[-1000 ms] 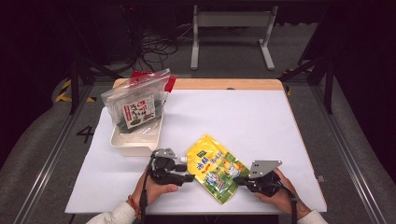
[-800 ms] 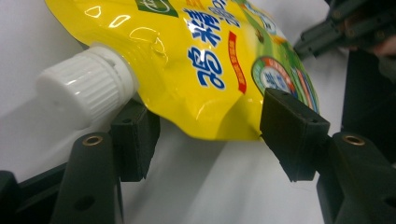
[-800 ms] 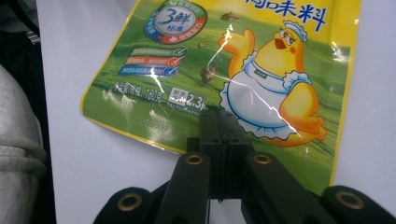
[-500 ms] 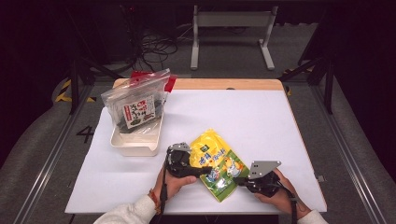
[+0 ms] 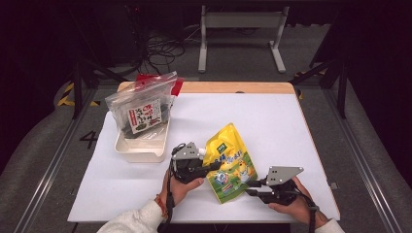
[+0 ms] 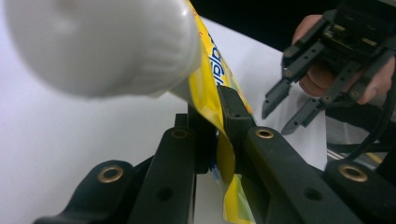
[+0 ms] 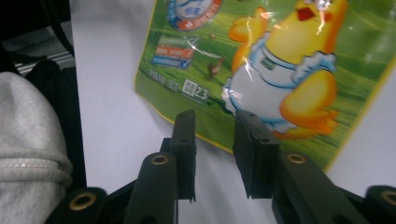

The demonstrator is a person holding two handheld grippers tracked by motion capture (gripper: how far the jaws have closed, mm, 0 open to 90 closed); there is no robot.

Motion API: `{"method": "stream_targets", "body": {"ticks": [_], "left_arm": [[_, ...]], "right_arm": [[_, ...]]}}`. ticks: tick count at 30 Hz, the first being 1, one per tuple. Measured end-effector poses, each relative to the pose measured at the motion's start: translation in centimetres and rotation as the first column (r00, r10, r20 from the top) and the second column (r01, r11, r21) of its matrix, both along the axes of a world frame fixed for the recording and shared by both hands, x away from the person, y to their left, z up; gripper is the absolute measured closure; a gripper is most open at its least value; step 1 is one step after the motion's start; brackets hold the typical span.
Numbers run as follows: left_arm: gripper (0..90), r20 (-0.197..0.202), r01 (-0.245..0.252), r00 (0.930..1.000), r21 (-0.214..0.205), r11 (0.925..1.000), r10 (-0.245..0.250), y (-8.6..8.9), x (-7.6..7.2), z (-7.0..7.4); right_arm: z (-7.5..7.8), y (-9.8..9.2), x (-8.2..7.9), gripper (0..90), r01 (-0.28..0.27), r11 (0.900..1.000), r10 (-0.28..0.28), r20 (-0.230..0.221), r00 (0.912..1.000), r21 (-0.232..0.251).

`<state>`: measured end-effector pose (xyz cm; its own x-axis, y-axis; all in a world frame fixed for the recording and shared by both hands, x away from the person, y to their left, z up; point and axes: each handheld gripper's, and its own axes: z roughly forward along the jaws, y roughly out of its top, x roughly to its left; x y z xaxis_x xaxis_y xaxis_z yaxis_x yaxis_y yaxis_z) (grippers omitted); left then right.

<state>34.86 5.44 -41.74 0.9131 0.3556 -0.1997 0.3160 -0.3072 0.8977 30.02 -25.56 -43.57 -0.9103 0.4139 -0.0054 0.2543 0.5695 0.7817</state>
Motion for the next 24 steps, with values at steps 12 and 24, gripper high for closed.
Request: {"method": "stream_targets", "body": {"ticks": [12,24], "left_arm": [[87.1,0.157,0.012,0.9874,0.020,0.9997,-0.015,1.4,-1.4,2.8],[87.1,0.208,-0.002,0.9782,0.042,0.9991,-0.006,3.0,-1.2,4.1]], "right_arm": [[0.6,-1.8,0.4,47.5,0.117,0.9928,-0.118,0.020,0.9929,0.024],[0.2,-1.7,0.6,43.3,0.138,0.9903,-0.139,0.012,0.9903,0.010]]}}
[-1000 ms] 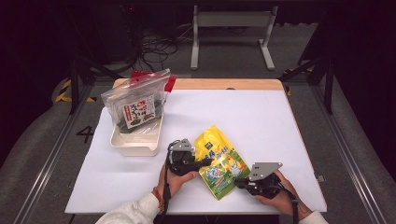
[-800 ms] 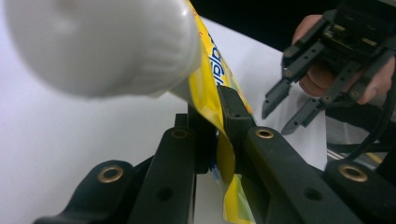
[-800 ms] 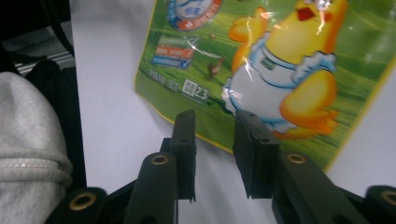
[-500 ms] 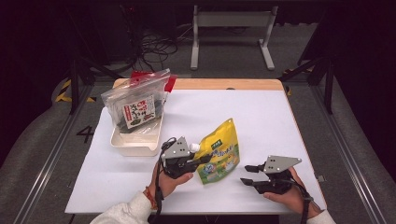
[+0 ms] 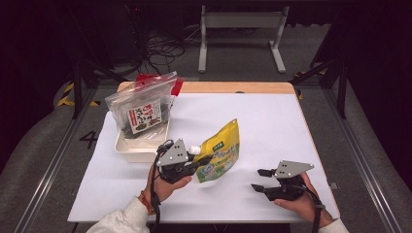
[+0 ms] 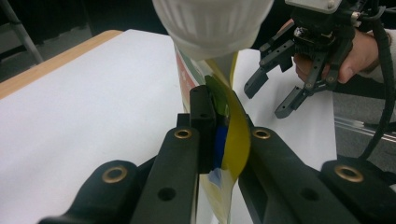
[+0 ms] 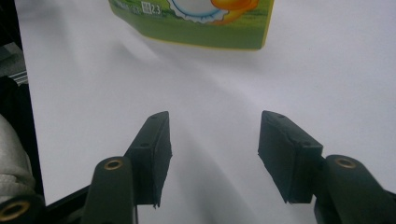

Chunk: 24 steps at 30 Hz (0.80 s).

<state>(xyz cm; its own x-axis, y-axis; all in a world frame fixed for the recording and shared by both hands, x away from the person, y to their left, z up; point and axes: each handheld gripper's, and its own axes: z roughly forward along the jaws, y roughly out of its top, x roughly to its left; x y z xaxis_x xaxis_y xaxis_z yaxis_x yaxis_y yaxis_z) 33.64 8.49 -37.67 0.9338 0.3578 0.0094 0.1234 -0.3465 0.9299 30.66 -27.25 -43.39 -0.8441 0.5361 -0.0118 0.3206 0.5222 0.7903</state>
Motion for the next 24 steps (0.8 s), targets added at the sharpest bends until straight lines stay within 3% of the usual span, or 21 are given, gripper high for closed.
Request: {"method": "stream_targets", "body": {"ticks": [6,11,18,24], "left_arm": [[87.1,0.024,0.008,0.9997,0.009,0.9999,-0.008,0.6,0.1,0.6],[87.1,0.063,-0.001,0.9980,0.002,1.0000,0.000,1.8,0.1,2.0],[87.1,0.139,-0.049,0.9889,-0.023,0.9985,0.052,6.4,0.1,4.8],[87.1,0.167,-0.093,0.9813,-0.019,0.9955,0.095,9.6,0.6,5.6]], "right_arm": [[-0.1,0.1,0.1,41.2,0.005,1.0000,-0.005,-0.004,1.0000,-0.002],[-0.3,0.2,0.1,40.1,0.007,0.9999,-0.007,-0.006,1.0000,-0.010],[-0.5,0.4,0.2,38.7,0.010,0.9998,-0.010,-0.014,0.9998,-0.017],[-0.7,0.6,0.2,38.1,0.007,0.9997,-0.008,-0.018,0.9998,-0.022]]}}
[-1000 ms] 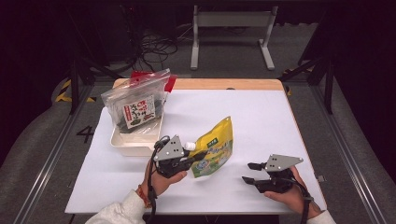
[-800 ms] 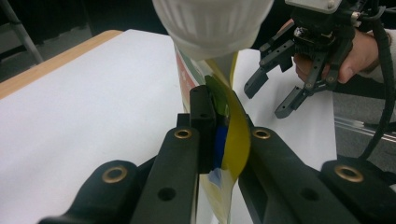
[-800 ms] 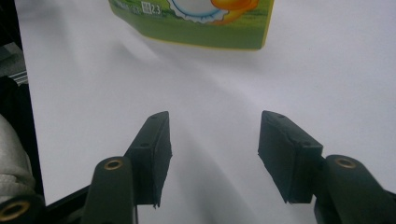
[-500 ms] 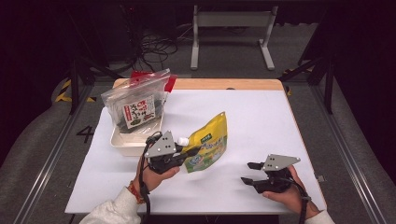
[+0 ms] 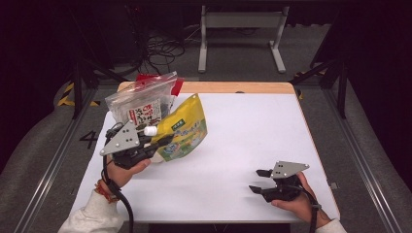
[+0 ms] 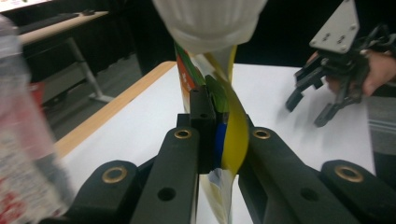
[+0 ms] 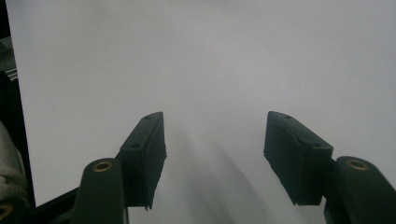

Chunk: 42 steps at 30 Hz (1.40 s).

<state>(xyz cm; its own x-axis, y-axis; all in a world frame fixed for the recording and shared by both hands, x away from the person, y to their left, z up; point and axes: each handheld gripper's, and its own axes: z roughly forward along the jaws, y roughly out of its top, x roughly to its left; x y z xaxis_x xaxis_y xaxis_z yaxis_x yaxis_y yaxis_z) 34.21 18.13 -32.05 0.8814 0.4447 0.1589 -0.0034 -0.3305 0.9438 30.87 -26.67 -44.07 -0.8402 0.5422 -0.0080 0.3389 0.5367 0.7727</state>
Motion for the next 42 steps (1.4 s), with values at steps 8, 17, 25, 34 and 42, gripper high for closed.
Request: {"method": "stream_targets", "body": {"ticks": [8,17,25,34,42], "left_arm": [[87.1,0.028,-0.031,0.9991,-0.006,0.9995,0.032,3.4,0.5,0.5],[87.0,0.055,-0.052,0.9972,0.028,0.9983,0.050,7.7,1.5,0.5],[87.0,0.022,-0.059,0.9981,0.057,0.9967,0.058,10.3,2.5,-0.2],[86.9,-0.030,-0.024,0.9992,0.075,0.9969,0.026,11.4,3.4,-1.3],[86.8,-0.085,-0.002,0.9963,0.068,0.9977,0.008,11.9,4.7,-2.1]], "right_arm": [[-0.3,0.2,0.1,37.2,0.001,1.0000,-0.001,-0.013,0.9999,-0.003],[-0.8,0.6,0.2,36.3,-0.003,0.9999,0.002,-0.032,0.9995,-0.012],[-1.0,0.8,0.3,35.7,-0.007,0.9998,0.006,-0.041,0.9991,-0.016],[-1.3,1.0,0.4,34.5,-0.012,0.9997,0.010,-0.056,0.9984,-0.022],[-1.4,1.2,0.3,33.5,-0.017,0.9994,0.015,-0.063,0.9979,-0.029]]}}
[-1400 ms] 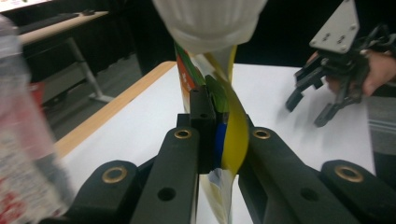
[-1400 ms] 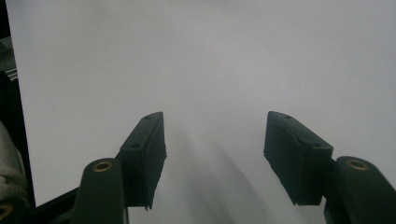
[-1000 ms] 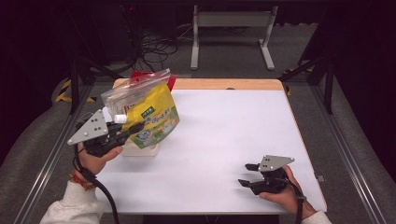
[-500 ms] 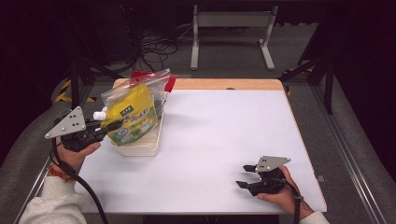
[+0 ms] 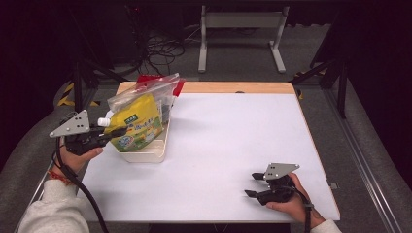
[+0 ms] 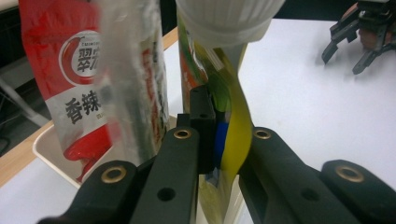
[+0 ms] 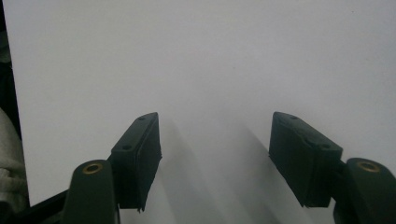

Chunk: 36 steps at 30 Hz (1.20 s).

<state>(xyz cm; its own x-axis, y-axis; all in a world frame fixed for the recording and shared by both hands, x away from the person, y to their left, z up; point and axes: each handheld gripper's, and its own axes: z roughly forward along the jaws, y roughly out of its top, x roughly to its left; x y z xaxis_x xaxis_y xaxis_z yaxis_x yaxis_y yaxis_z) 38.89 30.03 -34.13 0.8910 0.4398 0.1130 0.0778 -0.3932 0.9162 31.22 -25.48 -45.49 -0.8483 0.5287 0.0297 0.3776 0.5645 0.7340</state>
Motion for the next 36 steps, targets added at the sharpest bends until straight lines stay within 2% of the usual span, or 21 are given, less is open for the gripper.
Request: {"method": "stream_targets", "body": {"ticks": [2,4,6,8,9,11,13,14,15,17,20,22,25,29,31,36], "left_arm": [[86.8,-0.020,0.009,0.9998,-0.006,0.9999,-0.010,0.3,0.3,-0.3],[86.2,-0.035,-0.018,0.9993,-0.040,0.9990,0.016,0.8,0.4,-0.7],[85.5,-0.023,-0.024,0.9995,-0.052,0.9984,0.023,1.0,0.4,-1.0],[80.8,-0.012,-0.067,0.9977,-0.064,0.9957,0.067,0.9,0.4,-1.2],[74.6,-0.014,-0.075,0.9971,-0.073,0.9945,0.075,0.8,0.4,-1.3],[72.9,-0.014,-0.064,0.9979,-0.067,0.9957,0.064,0.5,0.4,-1.4],[68.0,-0.016,-0.097,0.9952,-0.056,0.9937,0.096,-0.1,0.6,-1.8],[68.1,-0.014,-0.097,0.9953,-0.065,0.9932,0.096,-0.2,0.6,-2.0],[72.2,-0.014,-0.097,0.9953,-0.065,0.9932,0.096,-0.2,0.6,-2.0],[73.8,-0.014,-0.093,0.9956,-0.108,0.9897,0.092,-0.3,0.7,-2.4],[76.1,-0.014,-0.088,0.9961,-0.116,0.9893,0.087,-0.1,0.8,-2.5],[82.5,-0.009,-0.070,0.9976,-0.085,0.9940,0.069,0.2,0.6,-2.1],[84.4,-0.001,-0.063,0.9980,-0.065,0.9959,0.063,0.5,0.3,-1.4],[85.8,-0.023,-0.042,0.9989,-0.018,0.9989,0.042,0.3,0.4,-0.6],[86.3,-0.029,-0.045,0.9986,0.025,0.9987,0.045,-0.1,0.6,-0.4],[89.0,-0.048,-0.054,0.9973,0.057,0.9970,0.056,-0.3,0.8,-0.8]], "right_arm": [[0.0,0.0,0.0,33.3,0.002,1.0000,-0.002,-0.002,1.0000,0.000],[-0.1,0.0,0.0,32.9,-0.002,1.0000,0.002,-0.005,1.0000,-0.004],[-0.1,0.1,0.0,32.8,-0.004,1.0000,0.004,-0.007,1.0000,-0.005],[-0.2,0.1,0.0,32.5,-0.005,1.0000,0.005,-0.010,0.9999,-0.007],[-0.2,0.1,0.1,32.3,-0.005,1.0000,0.005,-0.010,0.9999,-0.007],[-0.2,0.1,0.1,32.0,-0.006,1.0000,0.006,-0.011,0.9999,-0.007],[-0.2,0.2,0.0,31.9,-0.007,0.9999,0.007,-0.010,0.9999,-0.008],[-0.2,0.2,0.0,31.9,-0.007,0.9999,0.007,-0.010,0.9999,-0.008],[-0.2,0.2,0.0,31.9,-0.007,0.9999,0.007,-0.010,0.9999,-0.008],[-0.2,0.1,0.0,31.9,-0.007,0.9999,0.007,-0.011,0.9999,-0.007],[-0.2,0.1,0.0,31.9,-0.009,0.9999,0.009,-0.012,0.9999,-0.007],[-0.2,0.1,0.0,31.9,-0.010,0.9999,0.010,-0.011,0.9999,-0.007],[-0.2,0.1,0.0,31.8,-0.010,0.9999,0.010,-0.012,0.9999,-0.006],[-0.2,0.2,0.0,31.5,-0.009,1.0000,0.009,-0.013,0.9999,-0.004],[-0.2,0.2,0.0,31.3,-0.009,1.0000,0.008,-0.013,0.9999,-0.005],[-0.2,0.2,0.0,31.2,-0.012,0.9999,0.011,-0.013,0.9999,-0.008]]}}
